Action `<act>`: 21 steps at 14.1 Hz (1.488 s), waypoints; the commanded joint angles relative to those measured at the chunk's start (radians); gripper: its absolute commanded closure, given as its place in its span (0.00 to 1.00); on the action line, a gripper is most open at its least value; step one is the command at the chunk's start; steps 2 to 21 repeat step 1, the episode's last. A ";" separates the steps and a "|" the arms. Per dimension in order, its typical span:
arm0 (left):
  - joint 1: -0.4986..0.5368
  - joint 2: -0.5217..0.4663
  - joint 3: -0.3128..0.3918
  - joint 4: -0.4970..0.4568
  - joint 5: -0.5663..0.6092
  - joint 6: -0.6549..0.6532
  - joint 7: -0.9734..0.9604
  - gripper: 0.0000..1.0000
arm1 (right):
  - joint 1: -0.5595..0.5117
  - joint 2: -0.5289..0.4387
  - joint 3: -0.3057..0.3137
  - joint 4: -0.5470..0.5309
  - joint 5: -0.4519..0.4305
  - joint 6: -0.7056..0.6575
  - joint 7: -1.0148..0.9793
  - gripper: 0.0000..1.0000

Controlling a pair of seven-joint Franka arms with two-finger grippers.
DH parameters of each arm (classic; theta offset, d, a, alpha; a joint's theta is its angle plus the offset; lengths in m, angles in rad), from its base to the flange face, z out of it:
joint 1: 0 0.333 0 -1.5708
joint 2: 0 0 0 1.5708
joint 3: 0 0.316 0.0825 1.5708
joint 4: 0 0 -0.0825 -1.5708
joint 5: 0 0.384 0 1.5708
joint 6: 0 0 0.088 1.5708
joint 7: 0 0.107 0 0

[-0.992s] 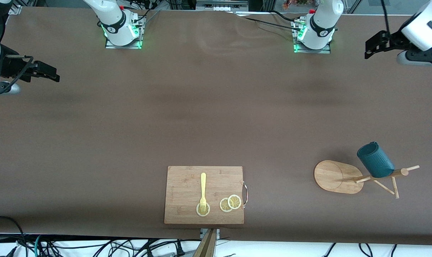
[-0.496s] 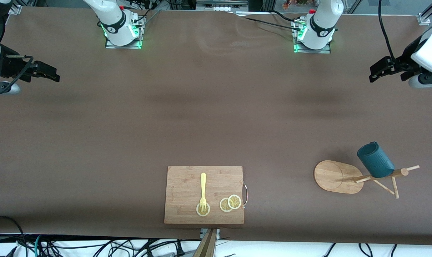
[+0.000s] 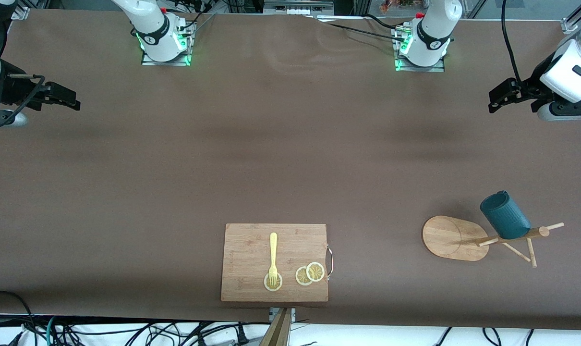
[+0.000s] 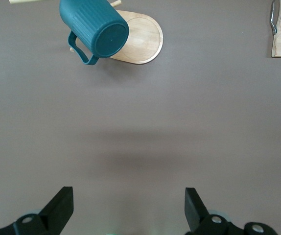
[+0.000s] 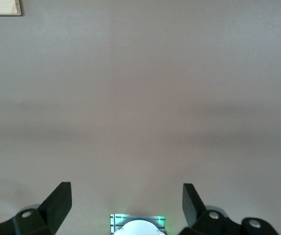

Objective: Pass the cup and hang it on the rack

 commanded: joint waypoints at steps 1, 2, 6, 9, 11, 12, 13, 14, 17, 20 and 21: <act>0.000 -0.004 0.004 0.014 -0.025 -0.007 -0.013 0.00 | -0.004 -0.003 0.001 0.012 0.009 -0.002 0.001 0.00; 0.000 -0.004 0.004 0.014 -0.025 -0.007 -0.013 0.00 | -0.004 -0.003 0.001 0.012 0.009 -0.002 0.001 0.00; 0.000 -0.004 0.004 0.014 -0.025 -0.007 -0.013 0.00 | -0.004 -0.003 0.001 0.012 0.009 -0.002 0.001 0.00; 0.000 -0.004 0.004 0.014 -0.025 -0.007 -0.013 0.00 | -0.004 -0.003 0.001 0.012 0.009 -0.002 0.001 0.00; 0.000 -0.004 0.004 0.014 -0.025 -0.007 -0.013 0.00 | -0.004 -0.003 0.001 0.012 0.009 -0.002 0.001 0.00; 0.000 -0.004 0.004 0.014 -0.025 -0.007 -0.013 0.00 | -0.004 -0.003 0.001 0.012 0.009 -0.002 0.001 0.00; 0.000 -0.004 0.004 0.014 -0.025 -0.007 -0.013 0.00 | -0.004 -0.003 0.001 0.012 0.009 -0.002 0.001 0.00; 0.000 -0.004 0.004 0.014 -0.025 -0.007 -0.013 0.00 | -0.004 -0.003 0.001 0.012 0.009 -0.002 0.001 0.00; 0.000 -0.004 0.004 0.014 -0.025 -0.007 -0.013 0.00 | -0.004 -0.003 0.001 0.012 0.009 -0.002 0.001 0.00; 0.000 -0.004 0.004 0.014 -0.025 -0.007 -0.013 0.00 | -0.004 -0.003 0.001 0.012 0.009 -0.002 0.001 0.00; 0.000 -0.004 0.004 0.014 -0.025 -0.007 -0.013 0.00 | -0.004 -0.003 0.001 0.012 0.009 -0.002 0.001 0.00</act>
